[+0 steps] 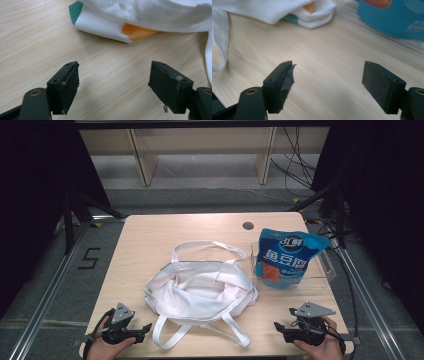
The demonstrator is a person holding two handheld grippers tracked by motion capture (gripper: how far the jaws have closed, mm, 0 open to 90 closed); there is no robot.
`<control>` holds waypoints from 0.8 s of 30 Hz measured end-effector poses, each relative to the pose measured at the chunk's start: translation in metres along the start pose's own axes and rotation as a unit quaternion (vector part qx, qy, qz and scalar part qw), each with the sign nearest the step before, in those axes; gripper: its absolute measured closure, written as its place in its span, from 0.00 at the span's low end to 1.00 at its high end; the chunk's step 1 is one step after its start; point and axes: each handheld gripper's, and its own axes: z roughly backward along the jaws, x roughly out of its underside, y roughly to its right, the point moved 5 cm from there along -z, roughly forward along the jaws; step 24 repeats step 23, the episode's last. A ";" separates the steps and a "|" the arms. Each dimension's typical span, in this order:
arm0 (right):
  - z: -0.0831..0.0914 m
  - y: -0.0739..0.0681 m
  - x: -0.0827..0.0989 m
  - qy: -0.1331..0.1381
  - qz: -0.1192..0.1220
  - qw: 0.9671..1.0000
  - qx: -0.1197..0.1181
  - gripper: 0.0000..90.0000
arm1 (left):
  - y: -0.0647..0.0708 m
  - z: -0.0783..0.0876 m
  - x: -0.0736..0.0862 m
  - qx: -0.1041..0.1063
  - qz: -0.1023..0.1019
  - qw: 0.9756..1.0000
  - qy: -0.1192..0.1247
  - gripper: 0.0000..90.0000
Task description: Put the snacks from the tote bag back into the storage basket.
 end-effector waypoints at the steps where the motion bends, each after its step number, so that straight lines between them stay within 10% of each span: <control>1: 0.000 0.000 0.001 0.001 0.006 1.000 0.000 0.28 | 0.000 0.000 0.000 0.000 -0.001 1.000 -0.001 0.26; 9: -0.002 -0.005 0.006 -0.008 0.039 0.999 0.004 0.28 | 0.000 0.000 0.000 0.000 0.000 1.000 -0.001 0.26; 24: -0.001 -0.002 0.008 -0.022 0.027 0.999 0.003 0.28 | -0.002 0.000 0.000 -0.006 -0.002 1.000 -0.001 0.26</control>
